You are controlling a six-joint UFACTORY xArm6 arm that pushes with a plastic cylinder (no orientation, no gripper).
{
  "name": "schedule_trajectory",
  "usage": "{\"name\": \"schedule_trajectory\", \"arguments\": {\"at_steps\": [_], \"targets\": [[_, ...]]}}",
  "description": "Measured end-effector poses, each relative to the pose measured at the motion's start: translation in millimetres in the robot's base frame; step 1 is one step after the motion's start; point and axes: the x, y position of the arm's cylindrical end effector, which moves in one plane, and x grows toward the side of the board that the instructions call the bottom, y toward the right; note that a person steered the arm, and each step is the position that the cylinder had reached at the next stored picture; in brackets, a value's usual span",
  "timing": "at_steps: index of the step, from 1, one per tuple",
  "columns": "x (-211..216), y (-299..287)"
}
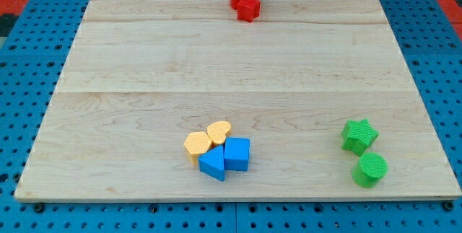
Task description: Push the red star closer to the green star
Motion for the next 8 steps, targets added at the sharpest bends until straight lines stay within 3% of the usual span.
{"name": "schedule_trajectory", "arguments": {"at_steps": [1, 3, 5, 6, 7, 8], "targets": [[30, -60], [79, 49], [69, 69], [77, 123], [125, 152], [81, 158]]}}
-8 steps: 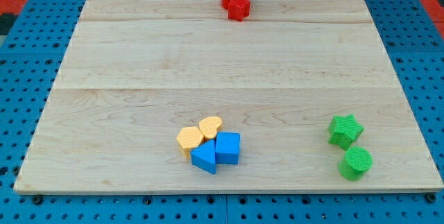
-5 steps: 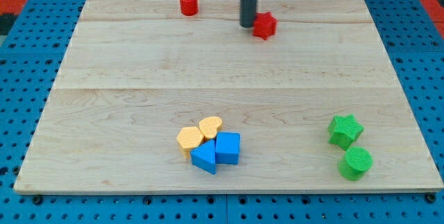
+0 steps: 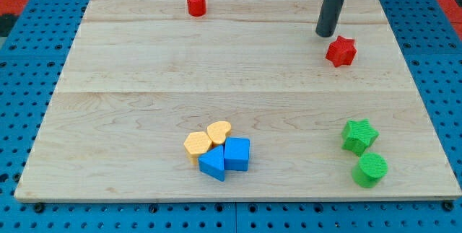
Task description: Push the red star closer to the green star
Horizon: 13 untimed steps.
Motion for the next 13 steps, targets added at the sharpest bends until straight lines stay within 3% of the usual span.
{"name": "schedule_trajectory", "arguments": {"at_steps": [2, 3, 4, 5, 6, 7, 8, 10, 11, 12, 13], "targets": [[140, -36], [101, -37], [27, -9], [69, 47], [135, -9], [94, 32], [52, 9], [130, -24], [127, -18], [92, -50], [128, -92]]}}
